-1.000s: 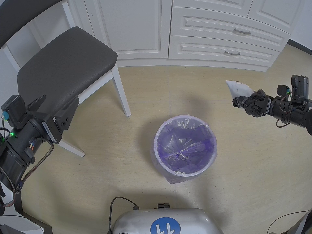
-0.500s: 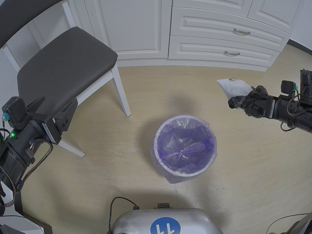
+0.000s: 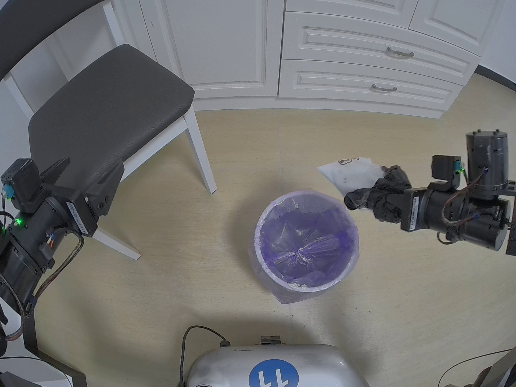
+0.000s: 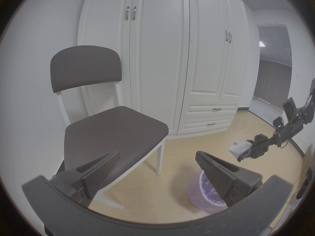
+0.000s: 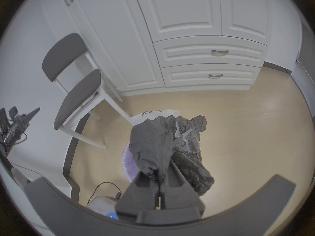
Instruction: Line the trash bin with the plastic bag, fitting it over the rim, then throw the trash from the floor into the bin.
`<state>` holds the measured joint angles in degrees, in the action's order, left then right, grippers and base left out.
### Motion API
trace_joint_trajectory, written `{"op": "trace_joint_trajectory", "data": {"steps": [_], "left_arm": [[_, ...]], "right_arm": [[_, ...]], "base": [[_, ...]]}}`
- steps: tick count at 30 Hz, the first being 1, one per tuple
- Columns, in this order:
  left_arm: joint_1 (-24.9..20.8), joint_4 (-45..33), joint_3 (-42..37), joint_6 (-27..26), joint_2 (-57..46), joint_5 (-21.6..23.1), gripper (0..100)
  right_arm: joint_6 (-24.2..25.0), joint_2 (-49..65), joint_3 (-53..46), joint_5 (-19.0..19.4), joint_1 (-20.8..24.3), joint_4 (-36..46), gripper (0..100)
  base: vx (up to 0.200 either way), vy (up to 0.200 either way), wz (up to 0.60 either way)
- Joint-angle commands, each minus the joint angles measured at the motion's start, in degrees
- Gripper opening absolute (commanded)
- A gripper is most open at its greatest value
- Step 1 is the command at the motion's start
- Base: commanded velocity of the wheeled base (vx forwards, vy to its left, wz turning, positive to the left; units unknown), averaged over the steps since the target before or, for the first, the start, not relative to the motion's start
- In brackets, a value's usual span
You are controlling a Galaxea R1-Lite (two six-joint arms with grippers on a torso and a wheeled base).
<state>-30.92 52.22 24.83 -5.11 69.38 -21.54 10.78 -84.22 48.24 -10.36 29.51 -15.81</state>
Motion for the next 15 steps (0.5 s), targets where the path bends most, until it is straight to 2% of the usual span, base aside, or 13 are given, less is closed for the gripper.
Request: {"op": "trace_joint_trajectory", "data": {"steps": [1, 8, 15], "left_arm": [[0.59, -0.11, 0.04, -0.25, 0.14, 0.18, 100], [0.59, 0.07, -0.66, -0.25, 0.58, 0.10, 100], [0.59, 0.07, -0.75, -0.34, 0.14, 0.10, 100]], "right_arm": [[0.47, -6.48, 0.01, -0.98, 3.45, -2.12, 0], [1.62, -8.59, -0.43, -0.89, 6.35, -1.68, 0], [1.70, -12.02, -0.51, -0.89, 6.87, -1.94, 0]], "base": [[0.000, 0.000, 0.00], [0.000, 0.000, 0.00], [0.000, 0.000, 0.00]]}}
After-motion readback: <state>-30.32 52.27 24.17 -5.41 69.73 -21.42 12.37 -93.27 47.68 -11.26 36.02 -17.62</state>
